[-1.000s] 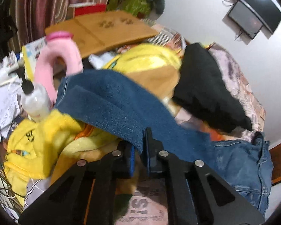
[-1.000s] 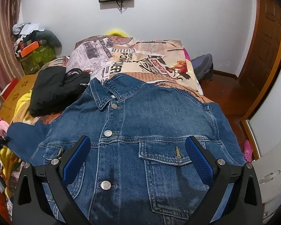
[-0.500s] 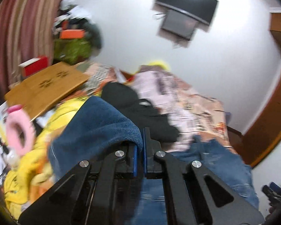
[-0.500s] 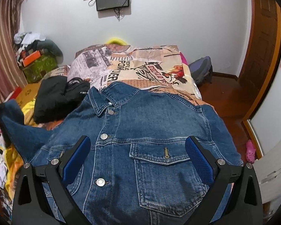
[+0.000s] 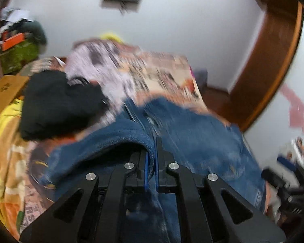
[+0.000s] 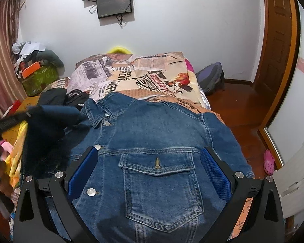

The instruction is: Fold large clothes

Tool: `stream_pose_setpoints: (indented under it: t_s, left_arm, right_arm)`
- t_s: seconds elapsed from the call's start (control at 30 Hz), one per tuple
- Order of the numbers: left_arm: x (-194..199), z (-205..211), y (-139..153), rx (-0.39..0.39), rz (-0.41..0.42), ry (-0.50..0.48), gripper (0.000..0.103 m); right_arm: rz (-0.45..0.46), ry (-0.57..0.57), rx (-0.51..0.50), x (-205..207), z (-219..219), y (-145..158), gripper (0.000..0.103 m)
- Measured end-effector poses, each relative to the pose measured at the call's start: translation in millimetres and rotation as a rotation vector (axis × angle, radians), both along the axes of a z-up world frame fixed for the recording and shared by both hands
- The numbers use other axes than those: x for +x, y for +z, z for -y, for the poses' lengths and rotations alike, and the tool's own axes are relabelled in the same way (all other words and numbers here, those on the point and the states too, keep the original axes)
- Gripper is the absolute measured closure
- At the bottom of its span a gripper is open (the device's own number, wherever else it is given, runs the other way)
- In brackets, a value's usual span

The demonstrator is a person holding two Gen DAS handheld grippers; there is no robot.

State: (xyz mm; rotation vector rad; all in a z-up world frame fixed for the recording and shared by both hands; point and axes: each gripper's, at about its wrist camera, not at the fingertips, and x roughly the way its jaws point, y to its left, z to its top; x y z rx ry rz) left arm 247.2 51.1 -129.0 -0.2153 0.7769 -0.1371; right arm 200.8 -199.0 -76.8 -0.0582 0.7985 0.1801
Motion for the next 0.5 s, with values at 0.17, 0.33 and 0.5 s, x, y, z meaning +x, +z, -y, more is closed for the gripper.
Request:
stream_pose_setpoints:
  t_s: [0.17, 0.33, 0.5]
  left_arm:
    - [-5.6, 29.6, -38.2, 0.049, -0.122, -0.11, 0.099]
    - [-21.0, 39.8, -58.2, 0.114, -0.196, -0.177, 0.086]
    - [-37.8, 34.5, -45.4, 0.135, -0.16, -0.17, 0.055]
  right_arm:
    - [-0.023, 0.0, -0.022, 0.6, 4.9, -7.7, 0.003]
    - [-0.031, 0.012, -0.056, -2.2, 3.0, -12.0, 0.003]
    - [-0.031, 0.03, -0.083, -4.1, -4.0, -14.3, 0.003]
